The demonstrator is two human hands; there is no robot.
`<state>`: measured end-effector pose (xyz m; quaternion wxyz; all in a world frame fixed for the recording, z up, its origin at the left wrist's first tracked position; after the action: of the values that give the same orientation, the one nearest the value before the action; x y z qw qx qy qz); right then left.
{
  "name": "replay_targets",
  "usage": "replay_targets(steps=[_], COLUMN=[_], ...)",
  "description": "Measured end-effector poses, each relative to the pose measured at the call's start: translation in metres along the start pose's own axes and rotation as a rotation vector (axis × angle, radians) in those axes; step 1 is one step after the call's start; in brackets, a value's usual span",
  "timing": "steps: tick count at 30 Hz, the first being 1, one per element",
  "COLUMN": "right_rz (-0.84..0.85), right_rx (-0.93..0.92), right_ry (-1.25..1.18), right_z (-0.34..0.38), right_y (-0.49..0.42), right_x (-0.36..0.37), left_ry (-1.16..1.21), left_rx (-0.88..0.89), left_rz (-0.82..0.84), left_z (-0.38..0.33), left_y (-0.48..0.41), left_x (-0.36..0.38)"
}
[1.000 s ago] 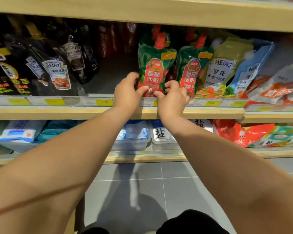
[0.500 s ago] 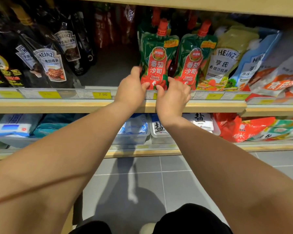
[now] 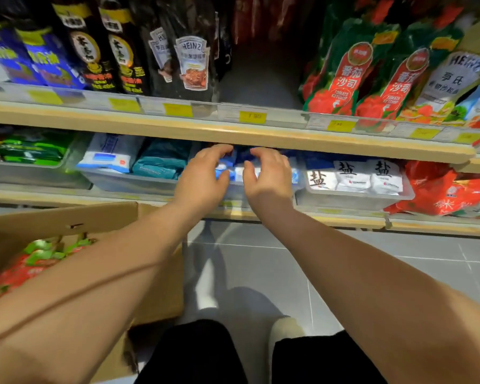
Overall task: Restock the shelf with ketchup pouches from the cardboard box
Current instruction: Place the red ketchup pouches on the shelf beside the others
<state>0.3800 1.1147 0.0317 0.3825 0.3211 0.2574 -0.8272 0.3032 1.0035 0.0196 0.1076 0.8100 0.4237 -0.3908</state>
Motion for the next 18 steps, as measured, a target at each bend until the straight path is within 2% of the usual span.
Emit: replay_targets(steps=[5, 12, 18], right_rz=[0.042, 0.29, 0.547], right_rx=[-0.04, -0.06, 0.011], right_ry=[0.018, 0.001, -0.024], right_z=[0.049, 0.115, 0.145], right_y=[0.048, 0.103, 0.152], right_x=[0.07, 0.178, 0.276], left_ry=[0.012, -0.064, -0.046], left_rx=[-0.148, -0.33, -0.539], left_rz=[0.075, 0.071, 0.012], left_z=[0.083, 0.198, 0.299], left_y=[0.062, 0.148, 0.218], left_x=[-0.028, -0.083, -0.121])
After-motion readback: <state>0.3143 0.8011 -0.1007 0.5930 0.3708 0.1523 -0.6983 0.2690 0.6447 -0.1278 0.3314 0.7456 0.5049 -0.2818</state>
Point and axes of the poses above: each hand's wrist, its own y-axis away from the middle knuckle, its own x-axis out of the palm, z = x × y, the point moved 7 cm from there along -y, towards the middle knuckle, and after that the axes turned 4 degrees about z, right-handed, at the moved point
